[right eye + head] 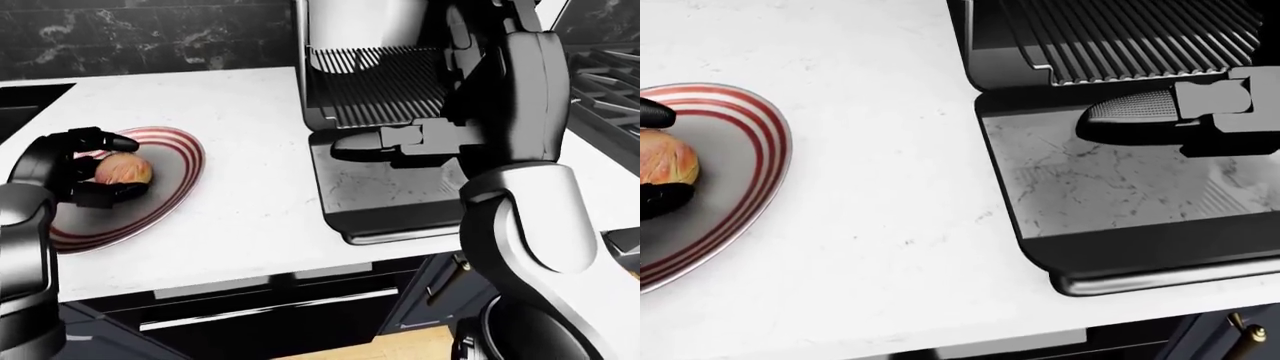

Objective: Place the bread on the rack of the toaster oven.

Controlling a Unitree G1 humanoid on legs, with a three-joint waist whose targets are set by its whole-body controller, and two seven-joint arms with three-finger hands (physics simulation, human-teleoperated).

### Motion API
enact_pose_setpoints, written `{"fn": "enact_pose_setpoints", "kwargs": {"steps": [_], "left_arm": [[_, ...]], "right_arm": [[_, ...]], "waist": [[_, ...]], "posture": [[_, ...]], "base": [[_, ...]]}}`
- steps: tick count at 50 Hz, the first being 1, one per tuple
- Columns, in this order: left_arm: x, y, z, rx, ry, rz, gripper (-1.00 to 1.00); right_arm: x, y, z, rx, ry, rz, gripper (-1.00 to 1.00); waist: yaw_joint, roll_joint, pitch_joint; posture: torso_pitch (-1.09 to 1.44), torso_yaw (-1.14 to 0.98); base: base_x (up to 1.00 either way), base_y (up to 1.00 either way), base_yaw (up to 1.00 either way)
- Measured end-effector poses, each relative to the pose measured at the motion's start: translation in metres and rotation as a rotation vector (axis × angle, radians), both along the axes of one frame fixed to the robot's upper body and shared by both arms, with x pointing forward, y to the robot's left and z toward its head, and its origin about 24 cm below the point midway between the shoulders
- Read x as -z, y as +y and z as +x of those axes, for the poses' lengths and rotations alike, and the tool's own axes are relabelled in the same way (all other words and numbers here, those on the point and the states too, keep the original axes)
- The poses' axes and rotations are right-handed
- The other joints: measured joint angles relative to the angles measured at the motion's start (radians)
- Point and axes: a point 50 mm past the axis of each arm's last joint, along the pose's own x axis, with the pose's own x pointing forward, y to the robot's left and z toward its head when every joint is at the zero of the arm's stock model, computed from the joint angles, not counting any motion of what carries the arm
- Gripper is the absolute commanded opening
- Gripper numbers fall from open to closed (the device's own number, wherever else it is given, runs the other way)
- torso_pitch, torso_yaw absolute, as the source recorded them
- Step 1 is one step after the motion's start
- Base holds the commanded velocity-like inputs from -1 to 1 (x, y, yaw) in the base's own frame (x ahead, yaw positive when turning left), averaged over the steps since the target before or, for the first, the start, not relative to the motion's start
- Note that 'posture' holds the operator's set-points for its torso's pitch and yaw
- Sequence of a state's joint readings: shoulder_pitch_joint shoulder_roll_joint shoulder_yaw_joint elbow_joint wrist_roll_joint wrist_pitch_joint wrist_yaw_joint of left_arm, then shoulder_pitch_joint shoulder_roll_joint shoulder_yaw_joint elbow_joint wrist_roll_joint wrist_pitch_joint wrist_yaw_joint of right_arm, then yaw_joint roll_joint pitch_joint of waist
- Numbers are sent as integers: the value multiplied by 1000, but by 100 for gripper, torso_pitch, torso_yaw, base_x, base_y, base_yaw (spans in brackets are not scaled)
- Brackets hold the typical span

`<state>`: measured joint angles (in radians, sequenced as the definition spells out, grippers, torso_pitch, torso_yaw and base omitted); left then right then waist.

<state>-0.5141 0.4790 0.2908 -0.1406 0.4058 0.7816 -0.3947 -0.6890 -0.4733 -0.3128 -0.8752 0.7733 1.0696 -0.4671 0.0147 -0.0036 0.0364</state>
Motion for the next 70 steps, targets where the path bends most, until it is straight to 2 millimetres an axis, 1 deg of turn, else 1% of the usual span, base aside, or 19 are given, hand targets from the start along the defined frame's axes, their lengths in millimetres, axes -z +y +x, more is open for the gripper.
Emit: {"fn": "enact_pose_setpoints", "kwargs": {"steps": [5, 6, 8, 14, 17, 20, 27, 34, 39, 47, 53, 56, 62, 67, 70], "left_arm": [[-4, -2, 3, 4, 9, -1, -25], [-5, -3, 3, 6, 12, 0, -30], [-7, -5, 4, 14, 18, -2, -33], [-18, -11, 2, 44, 7, 7, -35], [-28, -12, 1, 47, -9, 15, -36], [-38, -14, 0, 49, -27, 29, -42], [-74, -27, -6, 88, -93, 75, -44], [-114, -54, -1, 163, -159, 110, -50], [-133, -76, 6, 232, -188, 131, -51], [-142, -108, 17, 329, -191, 143, -55], [-145, -129, 19, 395, -198, 141, -58], [-150, -141, 18, 435, -204, 154, -58], [-165, -153, 12, 479, -235, 181, -62], [-170, -163, 7, 512, -246, 201, -62], [-174, -170, 6, 535, -240, 204, -65]], "right_arm": [[-1, 0, 0, 1, -2, -1, 100], [-1, 0, 0, 1, -3, -1, 100], [-1, -1, 0, 0, -3, 0, 100], [0, -1, -1, -1, 1, -2, 100], [0, -2, -1, 2, 0, 0, 100], [0, -2, -1, 5, -1, 0, 100], [-2, -7, -3, 19, -5, 0, 100], [-4, -14, -10, 40, -17, 2, 100], [-5, -19, -15, 52, -24, 4, 100], [-7, -24, -19, 66, -30, 10, 100], [-9, -26, -21, 69, -33, 14, 100], [-11, -29, -24, 78, -40, 15, 100], [-12, -31, -25, 81, -44, 23, 100], [-13, -34, -27, 88, -44, 24, 100], [-14, -39, -31, 105, -51, 26, 100]], "waist": [[2, -4, 3], [3, -6, 4], [2, -9, 6], [-2, -15, 12], [-2, -15, 13], [-1, -15, 14], [1, -18, 17], [7, -27, 22], [8, -34, 25], [9, -49, 32], [12, -60, 37], [14, -66, 39], [15, -72, 40], [19, -76, 41], [23, -82, 45]], "posture": [[0, 0], [0, 0], [0, 0], [0, 0], [0, 0], [0, 0], [0, 0], [0, 0], [0, 0], [0, 0], [0, 0], [0, 0], [0, 0], [0, 0], [0, 0]], "base": [[0, 0, 0], [0, 0, 0], [0, 0, 0], [0, 0, 0], [0, 0, 0], [0, 0, 0], [0, 0, 0], [0, 0, 0], [0, 0, 0], [0, 0, 0], [0, 0, 0], [0, 0, 0], [0, 0, 0], [0, 0, 0], [0, 0, 0]]}}
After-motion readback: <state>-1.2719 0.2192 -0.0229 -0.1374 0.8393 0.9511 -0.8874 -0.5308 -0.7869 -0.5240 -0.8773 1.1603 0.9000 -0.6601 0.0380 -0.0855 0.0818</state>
